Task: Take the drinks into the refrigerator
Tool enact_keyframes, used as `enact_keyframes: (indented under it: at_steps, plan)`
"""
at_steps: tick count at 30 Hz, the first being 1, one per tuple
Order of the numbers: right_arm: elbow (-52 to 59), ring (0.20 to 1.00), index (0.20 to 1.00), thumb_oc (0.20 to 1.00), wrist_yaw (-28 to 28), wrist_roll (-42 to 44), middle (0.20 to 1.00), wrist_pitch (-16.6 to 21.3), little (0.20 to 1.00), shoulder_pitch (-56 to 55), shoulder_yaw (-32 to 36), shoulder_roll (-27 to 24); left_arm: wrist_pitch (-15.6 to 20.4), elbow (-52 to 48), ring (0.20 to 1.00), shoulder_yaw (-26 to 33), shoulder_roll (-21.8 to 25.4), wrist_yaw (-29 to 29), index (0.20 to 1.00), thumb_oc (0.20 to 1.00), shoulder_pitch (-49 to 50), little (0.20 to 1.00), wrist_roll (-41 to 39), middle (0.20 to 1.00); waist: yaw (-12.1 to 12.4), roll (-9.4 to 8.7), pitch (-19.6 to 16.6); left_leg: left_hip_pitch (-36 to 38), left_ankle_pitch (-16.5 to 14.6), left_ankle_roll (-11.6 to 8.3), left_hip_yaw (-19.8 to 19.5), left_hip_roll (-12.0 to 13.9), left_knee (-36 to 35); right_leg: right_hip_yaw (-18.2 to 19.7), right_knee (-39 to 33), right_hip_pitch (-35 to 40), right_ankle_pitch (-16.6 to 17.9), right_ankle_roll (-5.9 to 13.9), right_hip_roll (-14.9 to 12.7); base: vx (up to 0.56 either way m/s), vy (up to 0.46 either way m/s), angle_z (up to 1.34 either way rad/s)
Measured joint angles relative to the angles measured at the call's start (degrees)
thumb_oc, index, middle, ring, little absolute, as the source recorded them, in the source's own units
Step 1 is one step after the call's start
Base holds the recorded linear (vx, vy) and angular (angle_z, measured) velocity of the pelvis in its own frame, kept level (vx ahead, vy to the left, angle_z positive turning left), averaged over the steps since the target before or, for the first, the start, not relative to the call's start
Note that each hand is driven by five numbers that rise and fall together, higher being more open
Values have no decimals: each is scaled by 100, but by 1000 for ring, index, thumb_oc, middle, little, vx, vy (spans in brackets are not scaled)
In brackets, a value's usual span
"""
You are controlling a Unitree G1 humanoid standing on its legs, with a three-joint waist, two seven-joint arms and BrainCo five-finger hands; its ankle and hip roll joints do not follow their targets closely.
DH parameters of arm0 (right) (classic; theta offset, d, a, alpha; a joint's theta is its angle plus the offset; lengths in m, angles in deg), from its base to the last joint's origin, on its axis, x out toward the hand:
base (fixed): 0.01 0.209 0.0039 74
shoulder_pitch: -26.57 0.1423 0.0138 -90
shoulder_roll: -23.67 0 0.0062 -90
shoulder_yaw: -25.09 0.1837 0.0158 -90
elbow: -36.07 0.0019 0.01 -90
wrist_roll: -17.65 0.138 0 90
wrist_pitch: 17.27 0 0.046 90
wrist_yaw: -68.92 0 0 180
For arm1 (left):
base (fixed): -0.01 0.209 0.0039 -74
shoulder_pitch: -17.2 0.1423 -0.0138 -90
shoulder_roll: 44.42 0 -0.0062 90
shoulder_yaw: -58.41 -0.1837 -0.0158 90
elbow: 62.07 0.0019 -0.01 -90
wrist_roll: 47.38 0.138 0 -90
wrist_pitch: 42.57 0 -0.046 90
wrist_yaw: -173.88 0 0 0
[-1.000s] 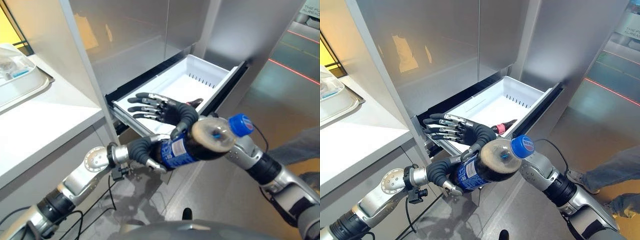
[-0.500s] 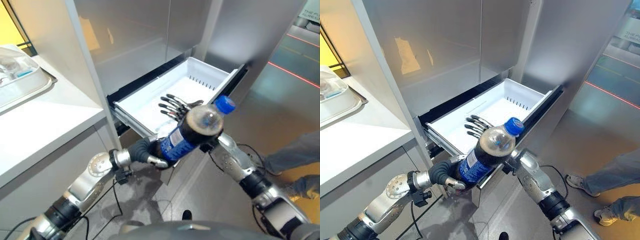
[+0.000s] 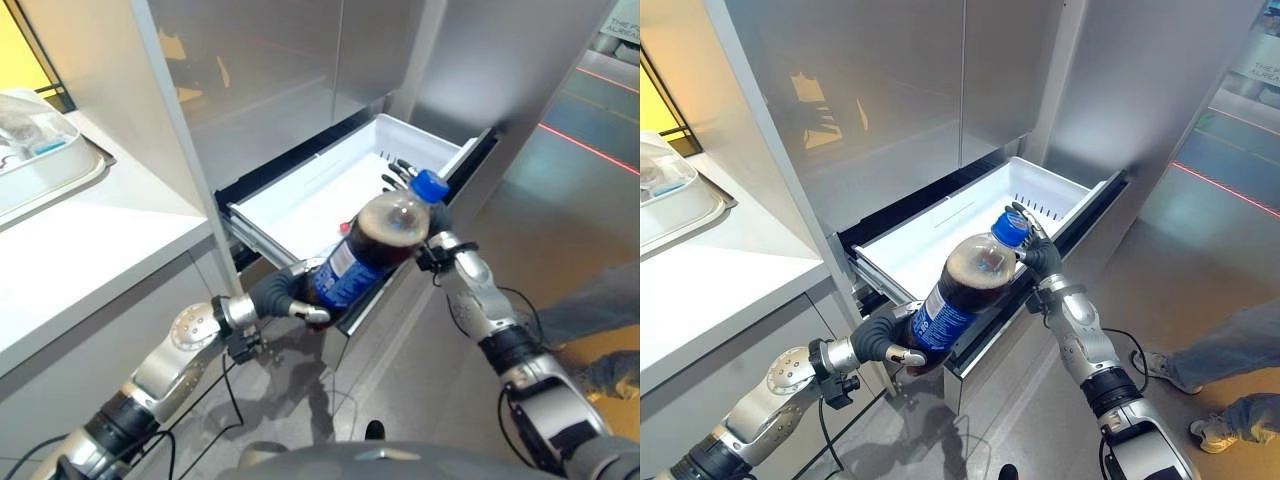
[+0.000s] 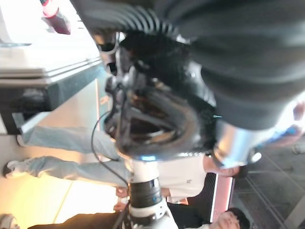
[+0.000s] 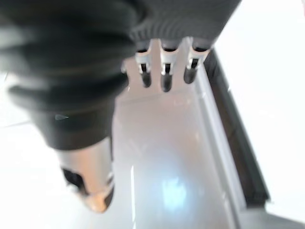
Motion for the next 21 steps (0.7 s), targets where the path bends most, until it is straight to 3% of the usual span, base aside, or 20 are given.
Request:
enact_keyframes:
  at_steps: [6, 14, 21]
  plan:
    - [168, 1000, 1000, 1000, -313, 12, 1000, -11, 1000, -54, -34, -343, 0, 1, 200, -1, 24, -22, 200, 200, 1, 200, -13, 200, 3, 0, 0, -3, -1, 0, 6, 1, -11, 12, 0, -5, 1, 1, 3, 0, 0, 0]
    - [1898, 1000, 1000, 1000, -1604, 159, 1000, -224, 1000, -677, -257, -1891, 1, -6, 200, 24, 191, -242, 200, 200, 99, 200, -50, 200, -14, -17, -3, -16, -7, -5, 10, 6, -27, 15, -1, -15, -1, 4, 7, 0, 0, 0]
    - [3045, 1000, 1000, 1000, -2316, 831, 1000, -544, 1000, -1083, -256, -2268, 12, -17, 200, 160, 291, -326, 200, 200, 188, 200, -50, 200, -123, -53, 22, -54, -10, -6, 13, 8, -29, 7, -2, -35, -34, 33, 3, 0, 0, 0]
